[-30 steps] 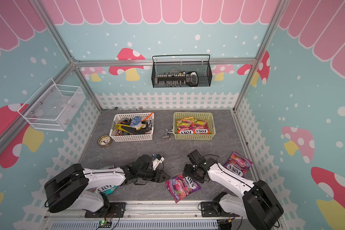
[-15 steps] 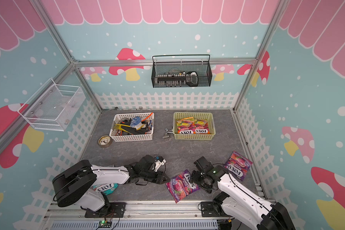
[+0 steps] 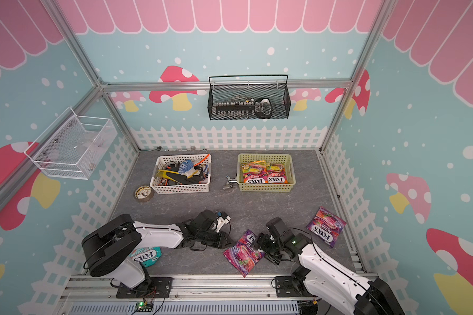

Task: Put the candies in the basket
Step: Adjust the candie at the center of the board, then pick up the candy at the center of the board.

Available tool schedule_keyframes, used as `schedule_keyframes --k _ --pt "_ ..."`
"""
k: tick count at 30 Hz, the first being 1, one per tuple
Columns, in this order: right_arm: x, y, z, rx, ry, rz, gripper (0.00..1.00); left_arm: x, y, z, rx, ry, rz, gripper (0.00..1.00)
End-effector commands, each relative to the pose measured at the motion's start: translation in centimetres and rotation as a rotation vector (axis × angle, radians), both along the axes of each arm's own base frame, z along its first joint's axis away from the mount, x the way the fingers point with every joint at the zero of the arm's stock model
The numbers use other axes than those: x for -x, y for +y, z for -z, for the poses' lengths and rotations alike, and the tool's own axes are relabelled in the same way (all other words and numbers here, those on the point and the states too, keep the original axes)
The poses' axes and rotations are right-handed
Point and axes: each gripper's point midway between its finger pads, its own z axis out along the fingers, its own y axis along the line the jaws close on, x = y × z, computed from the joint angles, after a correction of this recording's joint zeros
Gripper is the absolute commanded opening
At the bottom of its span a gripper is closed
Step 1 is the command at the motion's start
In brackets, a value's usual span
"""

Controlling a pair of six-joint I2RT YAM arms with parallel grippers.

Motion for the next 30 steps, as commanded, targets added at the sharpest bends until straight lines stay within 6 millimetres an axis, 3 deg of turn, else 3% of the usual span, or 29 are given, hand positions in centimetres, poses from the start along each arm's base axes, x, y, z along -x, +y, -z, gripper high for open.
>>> schedule_keyframes --k 1,9,15,19,23,30 --pt "-0.7 2.1 -0.4 -0.138 -0.089 -0.037 0.81 -0.3 3.3 3.6 -0.172 0.031 -0.054 0.31" --pt "-1.9 2.2 0.0 -0.145 -0.228 -0.069 0.76 -2.7 4.4 2.5 -0.166 -0.007 -0.103 0.34" --pt "-2.3 0.7 2.0 -0.005 -0.232 -0.080 0.74 -3.4 3.1 -1.3 -0.068 -0.055 -0.096 0.42" --pt "-2.7 -1.2 3.3 0.106 -0.222 -0.027 0.73 -2.7 1.7 -3.1 -0.015 -0.079 -0.054 0.46" --pt "-3.4 -2.6 3.6 0.168 -0.266 0.018 0.73 -1.8 1.2 -2.0 -0.033 -0.059 -0.027 0.48" --pt "-3.8 -1.8 3.7 0.136 -0.303 -0.013 0.73 -1.3 1.8 0.4 -0.084 -0.033 -0.017 0.38"
